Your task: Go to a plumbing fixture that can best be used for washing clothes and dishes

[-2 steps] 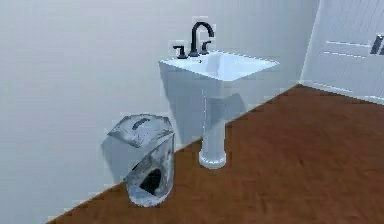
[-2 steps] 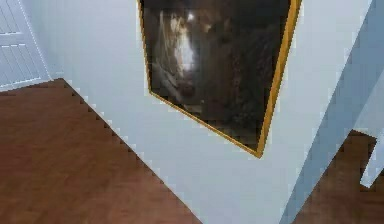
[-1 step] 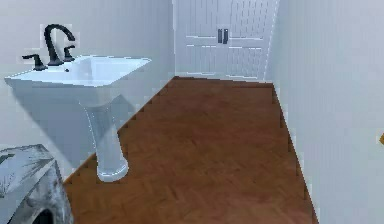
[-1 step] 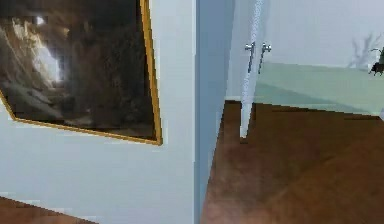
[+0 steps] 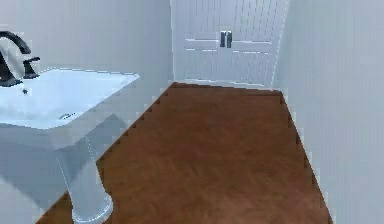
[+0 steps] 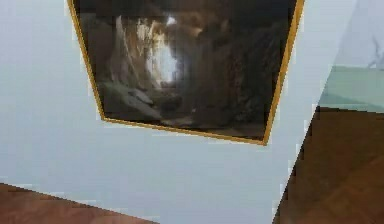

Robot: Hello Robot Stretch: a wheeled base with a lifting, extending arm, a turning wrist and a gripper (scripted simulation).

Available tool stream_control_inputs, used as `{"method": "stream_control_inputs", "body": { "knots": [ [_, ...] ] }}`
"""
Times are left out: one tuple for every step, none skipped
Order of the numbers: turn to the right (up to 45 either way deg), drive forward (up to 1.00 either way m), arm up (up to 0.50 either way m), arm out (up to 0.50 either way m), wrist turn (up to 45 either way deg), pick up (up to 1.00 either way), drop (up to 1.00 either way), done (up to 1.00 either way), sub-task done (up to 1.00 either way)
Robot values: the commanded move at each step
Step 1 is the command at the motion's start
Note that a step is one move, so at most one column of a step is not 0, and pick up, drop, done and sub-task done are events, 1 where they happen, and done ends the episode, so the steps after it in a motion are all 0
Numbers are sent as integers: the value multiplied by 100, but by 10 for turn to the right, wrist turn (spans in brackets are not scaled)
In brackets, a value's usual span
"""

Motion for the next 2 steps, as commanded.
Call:
{"method": "stream_control_inputs", "body": {
  "knots": [
    [-330, 0, 0, 0, 0, 0, 0, 0, 0],
    [0, 0, 0, 0, 0, 0, 0, 100, 0]
  ]
}}
